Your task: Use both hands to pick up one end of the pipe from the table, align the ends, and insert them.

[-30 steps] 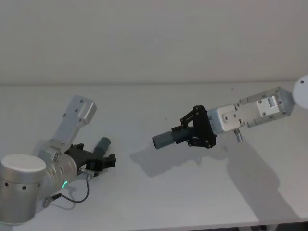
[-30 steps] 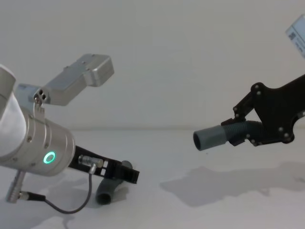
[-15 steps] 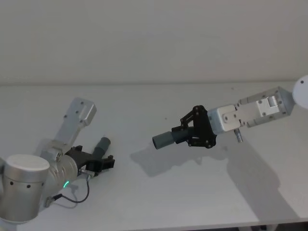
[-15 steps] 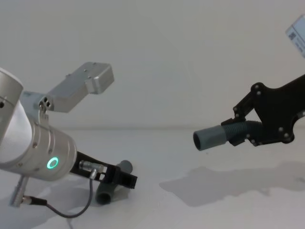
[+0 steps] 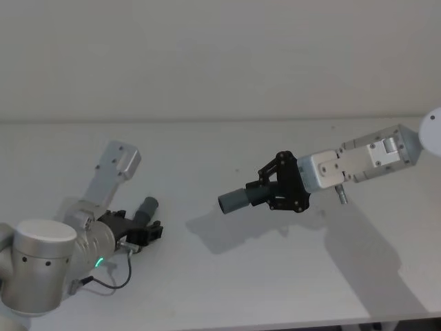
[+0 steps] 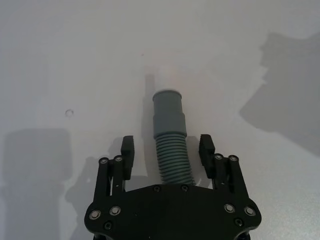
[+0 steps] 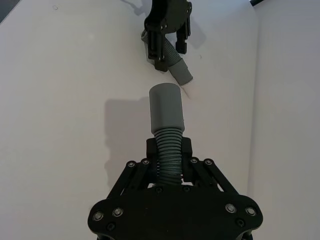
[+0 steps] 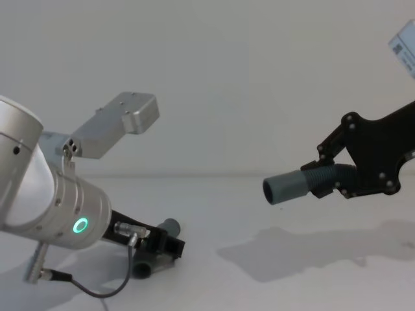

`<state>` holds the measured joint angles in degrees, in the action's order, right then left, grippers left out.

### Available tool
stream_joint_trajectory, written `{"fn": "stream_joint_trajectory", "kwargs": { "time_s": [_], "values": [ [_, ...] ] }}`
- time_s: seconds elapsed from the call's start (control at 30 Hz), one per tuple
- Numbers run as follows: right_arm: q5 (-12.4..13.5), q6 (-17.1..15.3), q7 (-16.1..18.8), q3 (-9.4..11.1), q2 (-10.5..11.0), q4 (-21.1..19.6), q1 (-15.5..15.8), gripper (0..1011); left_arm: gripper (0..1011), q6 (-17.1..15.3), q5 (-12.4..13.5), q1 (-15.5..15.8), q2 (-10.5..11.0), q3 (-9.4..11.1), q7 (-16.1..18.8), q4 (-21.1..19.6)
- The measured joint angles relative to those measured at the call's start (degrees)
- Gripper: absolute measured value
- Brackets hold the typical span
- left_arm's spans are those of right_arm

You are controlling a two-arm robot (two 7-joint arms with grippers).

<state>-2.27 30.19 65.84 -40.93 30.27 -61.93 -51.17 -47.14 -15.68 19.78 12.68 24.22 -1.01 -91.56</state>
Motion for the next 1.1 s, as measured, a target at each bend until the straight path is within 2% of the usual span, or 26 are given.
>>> {"fn": "stream_joint_trajectory", "kwargs": {
  "time_s": [0.03,0.1,0.37,0.63,1.1],
  "values": [
    [0.0,0.0,0.0,0.0,0.0,0.0,0.0,235,773,0.08,0.02,0.03,-0.03,0.01,-0.06,0.09],
    [0.0,0.0,0.0,0.0,0.0,0.0,0.0,236,731,0.31,0.08,0.22,-0.19,0.03,-0.28,0.53],
    [0.0,0.0,0.0,0.0,0.0,0.0,0.0,235,661,0.85,0.28,0.75,-0.63,0.11,-0.97,1.84],
    [0.0,0.0,0.0,0.01,0.0,0.0,0.0,235,518,1.32,0.52,1.3,-1.03,0.25,-1.67,3.03],
    [0.0,0.0,0.0,0.01,0.0,0.0,0.0,235,413,2.91,1.07,1.75,-1.64,0.26,-2.67,4.44]
  ]
}}
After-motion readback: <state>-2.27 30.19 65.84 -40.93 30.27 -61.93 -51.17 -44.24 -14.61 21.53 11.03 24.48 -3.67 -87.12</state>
